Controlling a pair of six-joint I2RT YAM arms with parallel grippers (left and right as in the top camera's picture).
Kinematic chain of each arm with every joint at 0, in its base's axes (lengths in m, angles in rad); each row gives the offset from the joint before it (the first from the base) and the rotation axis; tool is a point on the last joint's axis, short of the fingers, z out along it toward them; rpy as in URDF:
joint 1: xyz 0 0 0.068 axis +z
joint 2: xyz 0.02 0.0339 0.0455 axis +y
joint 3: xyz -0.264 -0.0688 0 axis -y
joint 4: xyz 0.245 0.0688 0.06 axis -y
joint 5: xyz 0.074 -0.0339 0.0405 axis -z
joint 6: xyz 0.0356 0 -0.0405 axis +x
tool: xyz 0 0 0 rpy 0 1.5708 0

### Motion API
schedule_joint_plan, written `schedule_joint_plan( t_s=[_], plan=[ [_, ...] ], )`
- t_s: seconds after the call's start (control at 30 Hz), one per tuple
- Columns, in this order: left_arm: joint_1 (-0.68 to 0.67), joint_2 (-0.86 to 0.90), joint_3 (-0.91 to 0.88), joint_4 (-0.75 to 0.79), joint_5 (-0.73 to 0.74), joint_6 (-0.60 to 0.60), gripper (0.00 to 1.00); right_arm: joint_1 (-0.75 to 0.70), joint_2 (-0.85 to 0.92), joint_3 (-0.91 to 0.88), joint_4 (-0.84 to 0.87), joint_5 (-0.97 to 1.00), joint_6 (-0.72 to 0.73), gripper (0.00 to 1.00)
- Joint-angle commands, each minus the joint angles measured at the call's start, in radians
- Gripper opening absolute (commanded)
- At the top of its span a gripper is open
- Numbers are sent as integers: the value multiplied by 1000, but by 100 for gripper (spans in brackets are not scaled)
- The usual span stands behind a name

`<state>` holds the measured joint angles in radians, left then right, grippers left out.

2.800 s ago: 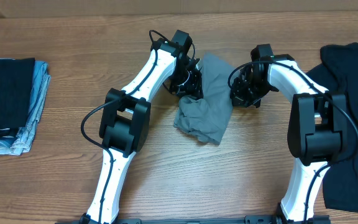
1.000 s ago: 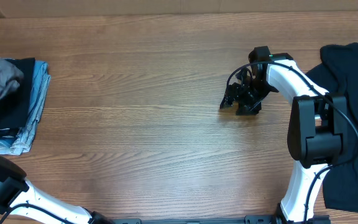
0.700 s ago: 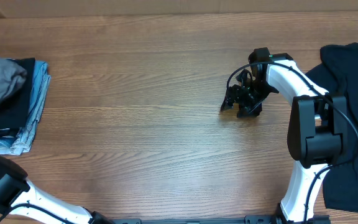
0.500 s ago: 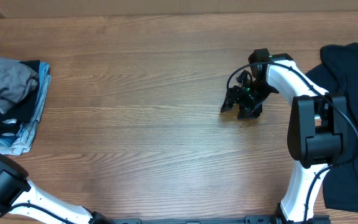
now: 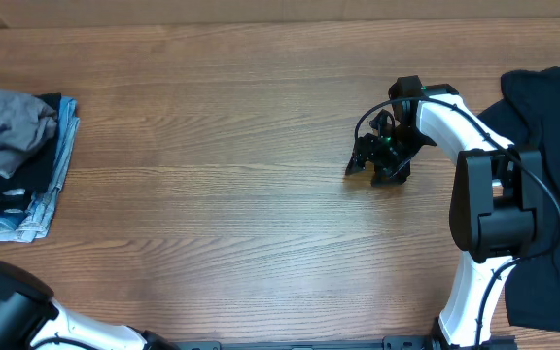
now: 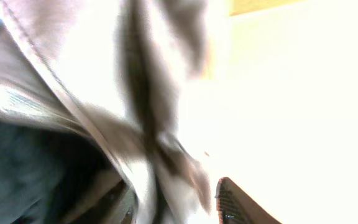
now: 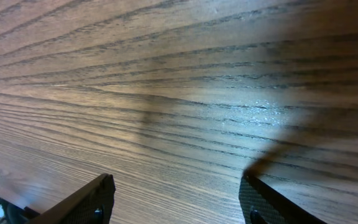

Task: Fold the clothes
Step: 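Carry the folded shorts with the left gripper onto the left clothes stack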

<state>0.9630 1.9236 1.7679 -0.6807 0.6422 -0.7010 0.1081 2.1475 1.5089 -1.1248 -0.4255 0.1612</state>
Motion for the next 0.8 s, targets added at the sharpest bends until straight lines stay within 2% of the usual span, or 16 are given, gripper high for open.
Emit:
schedule_joint_plan(
  t_s=[0.0,0.03,0.07,0.23,0.27,0.3,0.33,0.4,0.5,0.63,0.77],
  plan=[
    [12,-52,-7,-60,-40,105,69,3,29,-31,23,65,-5,68],
    [12,-52,-7,-92,-61,131,72,3,29,-31,23,65,-5,68],
    [12,-52,-7,-101,-66,150,70,3,29,-31,23,65,-5,68],
    [10,-124,8,-56,10,177,50,3,29,-31,24,65,-5,68],
    [-4,-150,9,-28,8,214,38,3,29,-31,27,65,-5,68],
    [-21,-168,9,7,9,268,14,3,29,-31,27,65,-5,68],
    [-37,-175,9,32,10,317,4,3,29,-31,26,65,-5,68],
    [-87,-163,8,69,5,420,4,3,29,-31,26,65,-5,64],
    [-134,-103,8,114,64,395,4,3,29,-31,19,66,-5,61],
    [-146,17,8,130,66,311,4,3,29,-31,-5,66,-6,61],
    [-133,158,8,90,132,312,4,3,29,-31,-10,66,-6,60]
  ],
)
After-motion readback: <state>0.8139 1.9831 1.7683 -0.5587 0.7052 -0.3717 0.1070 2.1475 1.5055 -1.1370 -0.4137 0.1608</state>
